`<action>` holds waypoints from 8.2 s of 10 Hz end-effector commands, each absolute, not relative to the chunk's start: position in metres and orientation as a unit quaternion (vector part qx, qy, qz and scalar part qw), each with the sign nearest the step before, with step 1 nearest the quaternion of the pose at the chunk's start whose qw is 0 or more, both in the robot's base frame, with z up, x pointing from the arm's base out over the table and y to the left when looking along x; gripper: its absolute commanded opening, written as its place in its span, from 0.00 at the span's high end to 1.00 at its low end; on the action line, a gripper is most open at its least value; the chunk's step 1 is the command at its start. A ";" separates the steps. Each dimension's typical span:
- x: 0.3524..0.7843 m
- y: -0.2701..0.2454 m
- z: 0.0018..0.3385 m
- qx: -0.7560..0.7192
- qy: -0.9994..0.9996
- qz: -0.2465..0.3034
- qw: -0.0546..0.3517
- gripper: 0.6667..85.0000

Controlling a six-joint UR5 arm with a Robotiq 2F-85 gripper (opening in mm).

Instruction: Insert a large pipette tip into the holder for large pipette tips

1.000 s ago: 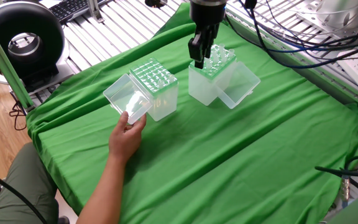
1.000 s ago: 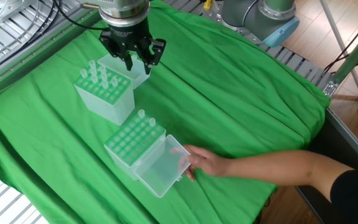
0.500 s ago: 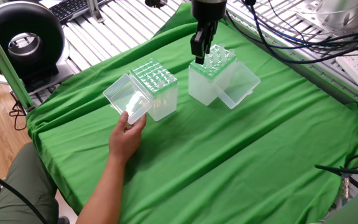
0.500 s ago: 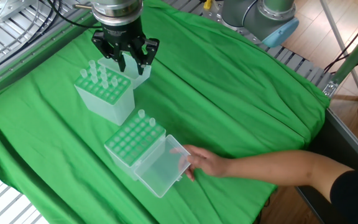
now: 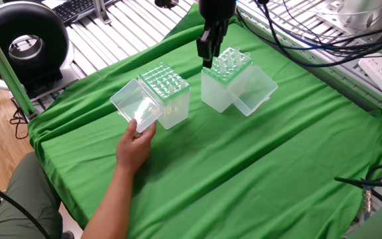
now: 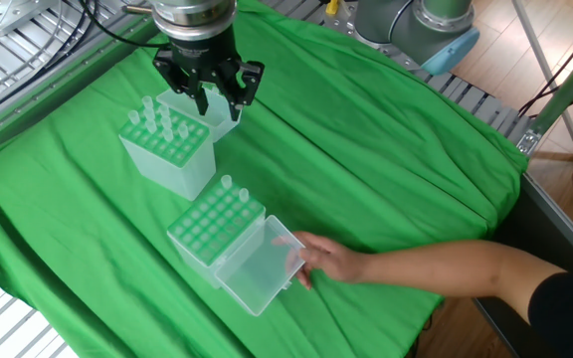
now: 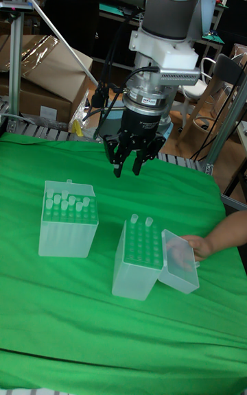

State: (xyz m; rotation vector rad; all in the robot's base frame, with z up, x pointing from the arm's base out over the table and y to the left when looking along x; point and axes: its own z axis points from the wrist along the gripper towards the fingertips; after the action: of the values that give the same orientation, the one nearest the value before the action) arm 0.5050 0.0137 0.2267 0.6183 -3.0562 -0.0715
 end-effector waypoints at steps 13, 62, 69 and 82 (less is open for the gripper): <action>0.522 -0.022 0.191 0.211 -0.977 -0.019 0.015 0.50; 0.521 -0.060 0.150 0.198 -0.980 -0.011 -0.017 0.59; 0.538 -0.052 0.146 0.201 -0.979 -0.013 -0.026 0.59; 0.571 -0.045 0.150 0.210 -0.974 -0.023 -0.079 0.64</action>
State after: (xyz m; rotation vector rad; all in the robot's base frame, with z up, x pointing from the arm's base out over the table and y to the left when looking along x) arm 0.5665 -0.0521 0.1478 0.7093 -3.2037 -0.0343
